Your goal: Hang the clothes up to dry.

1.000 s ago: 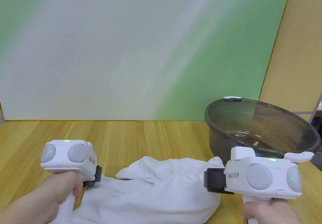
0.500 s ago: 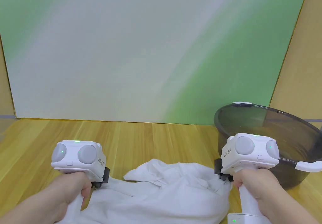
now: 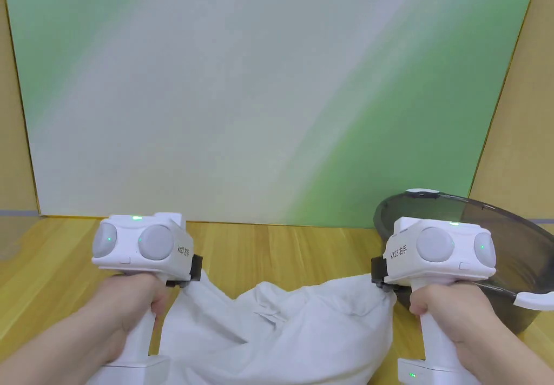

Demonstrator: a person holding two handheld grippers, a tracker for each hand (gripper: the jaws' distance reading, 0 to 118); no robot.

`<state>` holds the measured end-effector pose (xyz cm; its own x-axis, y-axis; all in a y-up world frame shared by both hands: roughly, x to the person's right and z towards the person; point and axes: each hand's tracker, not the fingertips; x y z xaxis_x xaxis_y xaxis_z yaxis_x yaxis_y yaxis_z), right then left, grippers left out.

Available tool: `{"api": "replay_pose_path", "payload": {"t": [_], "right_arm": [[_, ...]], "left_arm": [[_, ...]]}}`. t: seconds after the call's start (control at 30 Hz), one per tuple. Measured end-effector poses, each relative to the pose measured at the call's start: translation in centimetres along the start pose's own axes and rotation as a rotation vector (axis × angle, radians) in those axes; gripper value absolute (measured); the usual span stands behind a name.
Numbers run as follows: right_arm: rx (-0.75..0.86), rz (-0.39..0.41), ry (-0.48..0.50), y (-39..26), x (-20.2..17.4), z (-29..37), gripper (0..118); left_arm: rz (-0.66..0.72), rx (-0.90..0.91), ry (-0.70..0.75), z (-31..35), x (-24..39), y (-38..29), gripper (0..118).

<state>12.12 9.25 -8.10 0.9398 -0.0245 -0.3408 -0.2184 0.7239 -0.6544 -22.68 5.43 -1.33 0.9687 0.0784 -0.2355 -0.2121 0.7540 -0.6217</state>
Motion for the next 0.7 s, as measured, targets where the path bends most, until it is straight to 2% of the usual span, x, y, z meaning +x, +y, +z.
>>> {"api": "replay_pose_path", "payload": {"t": [0.1, 0.13, 0.2, 0.23, 0.33, 0.37, 0.4, 0.43, 0.53, 0.57, 0.7], "right_arm": [[0.102, 0.051, 0.013, 2.1, -1.5, 3.4, 4], [0.141, 0.031, 0.019, 3.1, -1.8, 4.4, 4], [0.219, 0.045, 0.018, 5.2, -2.7, 7.2, 4], [0.224, 0.088, 0.028, 6.1, -3.1, 8.3, 4], [0.325, 0.113, 0.025, 9.7, -3.5, 11.9, 4], [0.367, 0.079, 0.025, 10.8, -3.5, 13.3, 4], [0.367, 0.099, 0.033, 11.7, -3.6, 14.8, 4], [0.419, 0.075, 0.034, 12.6, -3.5, 16.1, 4], [0.480, 0.107, 0.015, 14.8, -4.0, 20.4, 4], [0.506, 0.106, 0.006, 15.5, -4.0, 21.6, 4], [0.551, 0.095, 0.003, 16.3, -4.1, 25.4, 4]], "left_arm": [[0.033, 0.103, -0.006, 3.3, -0.4, 3.2, 2], [0.034, 0.123, -0.010, 4.5, -0.6, 4.2, 2], [0.000, 0.186, 0.009, 7.3, -0.8, 6.4, 2], [-0.006, 0.218, 0.023, 9.0, -1.0, 7.3, 2], [0.027, 0.317, 0.035, 13.9, -2.0, 10.4, 1], [0.030, 0.342, 0.032, 15.8, -2.3, 11.4, 1], [0.032, 0.384, 0.050, 17.5, -2.6, 12.3, 1], [0.040, 0.412, 0.067, 19.0, -2.9, 13.2, 1], [0.020, 0.457, 0.074, 23.7, -3.8, 15.7, 1], [0.039, 0.508, 0.104, 25.2, -4.2, 16.2, 1], [0.027, 0.531, 0.112, 28.9, -5.2, 17.3, 1]]}}
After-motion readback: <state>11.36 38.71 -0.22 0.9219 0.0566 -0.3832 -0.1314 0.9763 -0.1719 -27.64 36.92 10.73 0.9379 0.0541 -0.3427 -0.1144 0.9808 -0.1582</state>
